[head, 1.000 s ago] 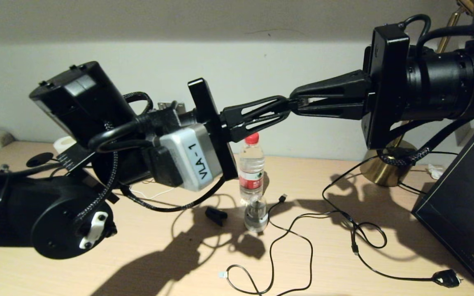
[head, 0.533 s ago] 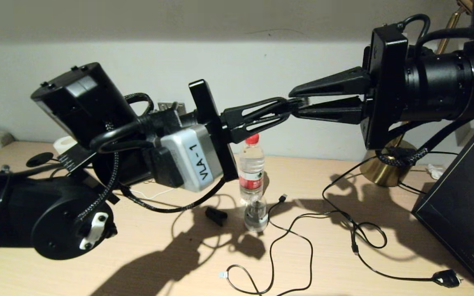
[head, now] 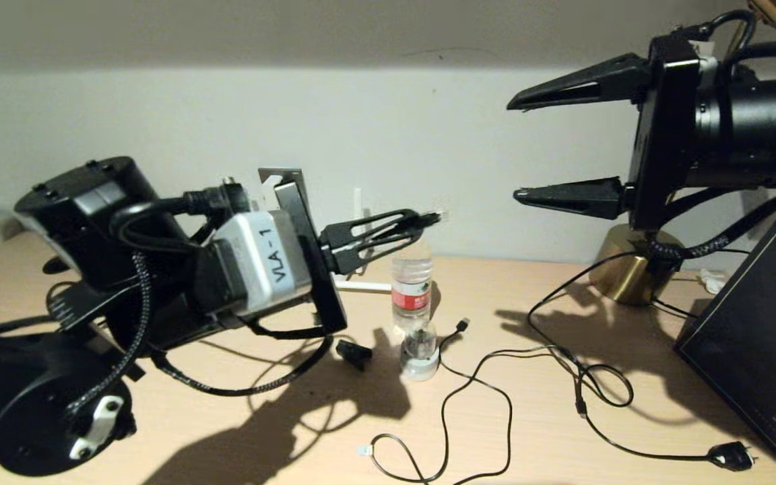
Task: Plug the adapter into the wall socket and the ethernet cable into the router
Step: Hand it to the other hand
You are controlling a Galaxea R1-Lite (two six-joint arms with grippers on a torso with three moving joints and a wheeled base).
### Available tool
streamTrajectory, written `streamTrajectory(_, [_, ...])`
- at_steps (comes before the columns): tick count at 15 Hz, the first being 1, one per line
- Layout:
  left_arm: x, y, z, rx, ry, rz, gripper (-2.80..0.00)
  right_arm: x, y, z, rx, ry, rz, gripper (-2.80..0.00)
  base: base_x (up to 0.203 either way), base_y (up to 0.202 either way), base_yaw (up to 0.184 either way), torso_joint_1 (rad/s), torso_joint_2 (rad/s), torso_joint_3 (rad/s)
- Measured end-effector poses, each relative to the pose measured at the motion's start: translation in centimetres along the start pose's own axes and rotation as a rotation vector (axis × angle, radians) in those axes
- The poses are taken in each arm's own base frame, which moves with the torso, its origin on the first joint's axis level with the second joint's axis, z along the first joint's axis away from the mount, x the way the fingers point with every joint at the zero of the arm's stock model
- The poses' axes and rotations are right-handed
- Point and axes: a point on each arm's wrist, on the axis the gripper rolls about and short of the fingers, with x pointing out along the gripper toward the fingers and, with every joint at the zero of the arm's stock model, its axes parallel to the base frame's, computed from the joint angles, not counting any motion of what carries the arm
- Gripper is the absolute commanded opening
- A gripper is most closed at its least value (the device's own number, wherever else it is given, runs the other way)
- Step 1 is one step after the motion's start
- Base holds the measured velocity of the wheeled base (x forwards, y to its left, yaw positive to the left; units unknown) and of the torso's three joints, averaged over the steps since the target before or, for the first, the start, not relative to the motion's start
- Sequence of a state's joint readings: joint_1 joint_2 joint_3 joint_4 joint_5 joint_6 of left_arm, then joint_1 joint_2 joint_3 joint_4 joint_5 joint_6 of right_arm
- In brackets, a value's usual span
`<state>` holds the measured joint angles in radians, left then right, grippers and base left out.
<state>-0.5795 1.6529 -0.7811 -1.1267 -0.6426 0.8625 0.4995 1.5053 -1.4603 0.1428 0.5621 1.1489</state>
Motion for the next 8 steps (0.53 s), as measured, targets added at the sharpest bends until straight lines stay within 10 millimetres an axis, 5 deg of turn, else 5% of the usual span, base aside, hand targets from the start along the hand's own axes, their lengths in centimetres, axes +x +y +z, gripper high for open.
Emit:
streamTrajectory(4, [-3.6, -0.4, -0.3, -0.46, 0.199, 0.207, -2.8, -2.0, -3.6, -1.4, -0.335, -0.256, -0.301, 0.0, 0.0, 0.0, 0.0, 0.0, 0.0, 0.0])
streamTrajectory(8, [-6.3, -0.8, 0.1, -0.927, 0.27, 0.381, -2.8, -7.3, -5.1, -4.5, -0.705, -0.509, -0.607, 0.0, 0.0, 0.0, 0.0, 0.0, 0.0, 0.0])
